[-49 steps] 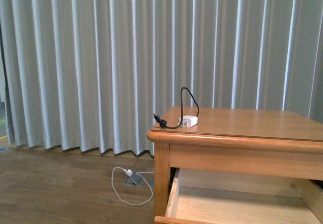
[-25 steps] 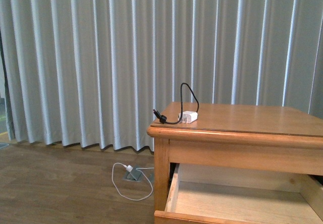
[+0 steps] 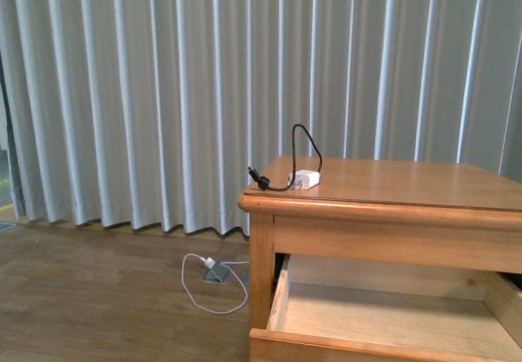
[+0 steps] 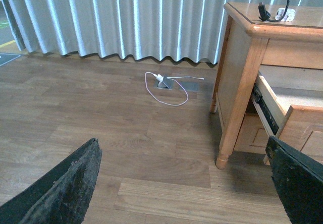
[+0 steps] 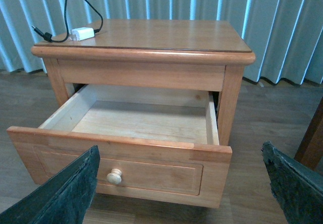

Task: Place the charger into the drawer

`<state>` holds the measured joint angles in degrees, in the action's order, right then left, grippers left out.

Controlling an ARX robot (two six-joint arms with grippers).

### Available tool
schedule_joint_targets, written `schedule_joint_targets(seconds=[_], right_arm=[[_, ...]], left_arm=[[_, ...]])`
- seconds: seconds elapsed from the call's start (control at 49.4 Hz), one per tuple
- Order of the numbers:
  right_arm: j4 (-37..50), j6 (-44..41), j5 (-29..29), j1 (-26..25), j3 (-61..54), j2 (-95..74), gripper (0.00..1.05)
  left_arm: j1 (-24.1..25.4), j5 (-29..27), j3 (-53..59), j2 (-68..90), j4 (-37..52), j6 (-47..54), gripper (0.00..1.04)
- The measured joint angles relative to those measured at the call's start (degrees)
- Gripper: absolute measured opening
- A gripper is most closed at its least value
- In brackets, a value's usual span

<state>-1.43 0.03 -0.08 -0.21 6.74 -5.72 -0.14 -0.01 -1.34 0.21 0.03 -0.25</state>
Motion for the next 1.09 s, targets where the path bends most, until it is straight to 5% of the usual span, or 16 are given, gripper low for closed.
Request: schedule_joint_targets(seconds=[0.243,0.303,0.405,0.647,1.092], right_arm=[[0.00,0.00,0.00,0.00,0.00,0.00,0.96],[0.00,0.00,0.00,0.00,0.00,0.00,0.96],[0.00,0.00,-0.07,0.00,0.00,0.00,0.96],[0.00,0.00,0.02,0.04,0.00,0.11,0.96],[0.00,0.00,0.02,0.04,0.00,0.11,0.96]], left_arm=[[0.00,-0.02,0.00,0.00,0.00,0.00,0.99],[-4.90,-9.79,-0.33,5.03,3.65,-1.81,0.99],[-12.02,-14.16,-3.30,19.41,11.63,-1.73,0.99],[-17.07,-4.28,-20.72,49.62,21.22,3.54,0.99],[-18.62,-0.85,-56.76,87.58,22.88,8.07,0.99]])
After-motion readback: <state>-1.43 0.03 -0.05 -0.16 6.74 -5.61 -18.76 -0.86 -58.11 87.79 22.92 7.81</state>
